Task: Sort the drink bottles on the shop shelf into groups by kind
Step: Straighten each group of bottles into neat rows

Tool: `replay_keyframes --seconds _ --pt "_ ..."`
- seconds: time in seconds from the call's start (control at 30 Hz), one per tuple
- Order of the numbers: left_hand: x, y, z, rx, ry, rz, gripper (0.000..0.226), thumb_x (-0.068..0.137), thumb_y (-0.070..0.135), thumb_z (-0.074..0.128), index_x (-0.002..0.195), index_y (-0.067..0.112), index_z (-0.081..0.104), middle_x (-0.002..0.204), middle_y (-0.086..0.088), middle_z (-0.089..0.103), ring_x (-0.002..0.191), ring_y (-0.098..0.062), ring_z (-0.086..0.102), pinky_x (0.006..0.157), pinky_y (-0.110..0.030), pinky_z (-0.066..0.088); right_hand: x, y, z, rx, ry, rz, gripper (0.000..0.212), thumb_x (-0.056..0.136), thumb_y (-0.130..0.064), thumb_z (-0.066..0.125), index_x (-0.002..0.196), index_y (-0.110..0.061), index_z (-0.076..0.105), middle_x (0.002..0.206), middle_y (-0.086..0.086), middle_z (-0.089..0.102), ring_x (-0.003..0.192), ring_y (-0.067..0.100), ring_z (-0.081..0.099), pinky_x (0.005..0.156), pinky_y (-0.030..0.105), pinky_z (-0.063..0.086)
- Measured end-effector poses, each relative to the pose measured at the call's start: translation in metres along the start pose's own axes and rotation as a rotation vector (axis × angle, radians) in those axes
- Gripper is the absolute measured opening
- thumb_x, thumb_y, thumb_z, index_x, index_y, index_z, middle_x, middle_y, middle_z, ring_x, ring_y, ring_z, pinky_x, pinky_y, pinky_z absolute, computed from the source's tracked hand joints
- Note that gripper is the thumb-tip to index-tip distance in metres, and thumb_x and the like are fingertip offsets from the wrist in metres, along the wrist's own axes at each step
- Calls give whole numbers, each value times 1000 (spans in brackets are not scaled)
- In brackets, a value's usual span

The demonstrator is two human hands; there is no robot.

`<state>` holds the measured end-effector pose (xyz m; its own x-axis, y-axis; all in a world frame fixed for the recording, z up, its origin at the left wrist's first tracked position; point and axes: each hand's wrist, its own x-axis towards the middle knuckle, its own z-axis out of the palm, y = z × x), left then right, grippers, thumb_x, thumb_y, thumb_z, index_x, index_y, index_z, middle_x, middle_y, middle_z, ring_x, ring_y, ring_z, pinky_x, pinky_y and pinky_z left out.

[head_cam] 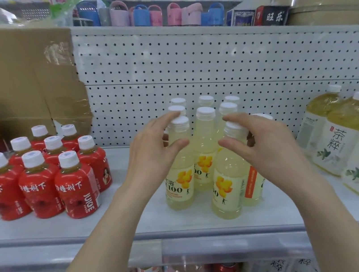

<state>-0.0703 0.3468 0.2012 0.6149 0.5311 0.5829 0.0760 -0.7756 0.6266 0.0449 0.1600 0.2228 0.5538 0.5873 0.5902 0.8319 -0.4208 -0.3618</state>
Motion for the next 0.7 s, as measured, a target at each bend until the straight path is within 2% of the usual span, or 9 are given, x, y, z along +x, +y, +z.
replay_keyframes --seconds 0.1,0.23,0.43,0.7 --pt "0 -2 1 -5 1 6 58 83 34 77 136 41 53 125 14 61 92 -8 64 89 -38 52 1 -3 3 42 18 -2 43 89 -45 70 129 -33 61 87 -21 55 82 12 61 86 39 51" --pt "0 -3 -1 16 12 13 56 84 36 76 135 40 54 123 13 62 90 -6 63 89 -37 51 4 -7 11 100 54 -17 40 89 -41 72 127 -32 64 86 -21 59 82 13 67 88 45 53" --pt "4 -5 -5 1 -9 1 55 81 38 78 131 42 56 118 15 61 88 1 62 88 -39 53 12 -10 27 210 40 -12 40 89 -40 72 128 -35 63 94 -15 69 85 8 68 85 39 56" --pt "5 -8 -2 -33 -23 58 55 83 34 76 132 38 53 126 12 57 98 -4 59 92 -37 53 15 -6 26 254 -82 -56 40 97 -33 63 137 -35 56 112 -19 65 101 8 66 92 35 55"
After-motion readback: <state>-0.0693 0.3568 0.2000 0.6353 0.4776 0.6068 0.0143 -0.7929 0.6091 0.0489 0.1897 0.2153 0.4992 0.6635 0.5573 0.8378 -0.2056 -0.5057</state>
